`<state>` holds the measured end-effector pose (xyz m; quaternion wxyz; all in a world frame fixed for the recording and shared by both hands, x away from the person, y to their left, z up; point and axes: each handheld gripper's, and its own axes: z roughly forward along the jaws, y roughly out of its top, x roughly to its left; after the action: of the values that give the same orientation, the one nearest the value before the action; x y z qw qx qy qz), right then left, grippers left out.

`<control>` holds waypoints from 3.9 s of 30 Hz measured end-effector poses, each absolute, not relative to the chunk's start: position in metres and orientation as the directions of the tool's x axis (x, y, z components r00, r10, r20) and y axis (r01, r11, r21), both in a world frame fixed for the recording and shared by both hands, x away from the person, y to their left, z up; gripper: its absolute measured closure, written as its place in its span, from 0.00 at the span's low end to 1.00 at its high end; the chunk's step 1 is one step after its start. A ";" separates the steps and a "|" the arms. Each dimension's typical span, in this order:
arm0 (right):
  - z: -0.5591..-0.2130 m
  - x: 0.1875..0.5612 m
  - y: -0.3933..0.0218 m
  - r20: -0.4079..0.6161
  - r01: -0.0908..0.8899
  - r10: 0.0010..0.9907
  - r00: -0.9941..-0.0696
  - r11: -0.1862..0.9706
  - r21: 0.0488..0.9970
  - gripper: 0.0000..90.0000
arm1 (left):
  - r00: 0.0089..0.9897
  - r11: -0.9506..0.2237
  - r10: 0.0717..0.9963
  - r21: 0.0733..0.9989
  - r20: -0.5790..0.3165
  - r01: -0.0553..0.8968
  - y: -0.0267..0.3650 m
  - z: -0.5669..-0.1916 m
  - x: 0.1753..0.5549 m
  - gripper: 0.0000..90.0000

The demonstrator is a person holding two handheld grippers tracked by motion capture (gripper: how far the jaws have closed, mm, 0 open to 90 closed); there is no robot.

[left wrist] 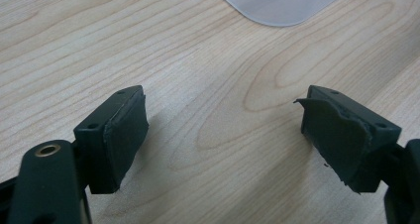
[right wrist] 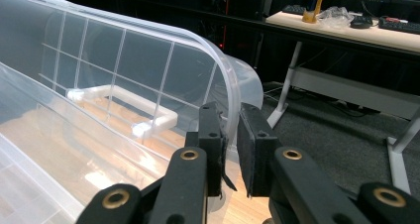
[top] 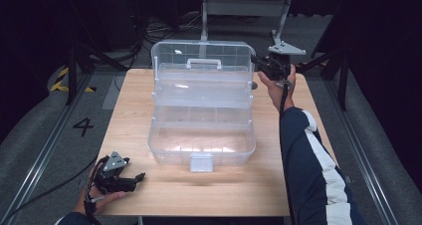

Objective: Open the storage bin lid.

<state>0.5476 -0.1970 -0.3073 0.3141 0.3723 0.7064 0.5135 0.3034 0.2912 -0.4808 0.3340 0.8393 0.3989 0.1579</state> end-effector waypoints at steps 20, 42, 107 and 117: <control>-0.314 0.564 -0.196 -0.046 0.233 0.859 -0.511 0.190 0.954 0.90 | 0.628 -0.452 0.778 0.688 -0.009 0.569 0.290 -0.481 0.303 0.20; -0.317 0.576 -0.193 -0.057 0.260 0.862 -0.504 0.214 0.942 0.89 | 0.635 -0.455 0.773 0.685 -0.015 0.570 0.291 -0.481 0.304 0.20; -0.349 0.615 -0.186 -0.014 0.362 0.884 -0.467 0.206 0.909 0.87 | 0.619 -0.445 0.785 0.682 -0.014 0.580 0.289 -0.481 0.303 0.19; -0.356 0.620 -0.187 0.013 0.388 0.889 -0.457 0.186 0.902 0.86 | 0.616 -0.446 0.788 0.684 -0.006 0.577 0.289 -0.481 0.304 0.19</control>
<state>0.6197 -0.1867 -0.3560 0.2733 0.4436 0.7201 0.4583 0.3040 0.2886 -0.4810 0.3318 0.8354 0.4085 0.1585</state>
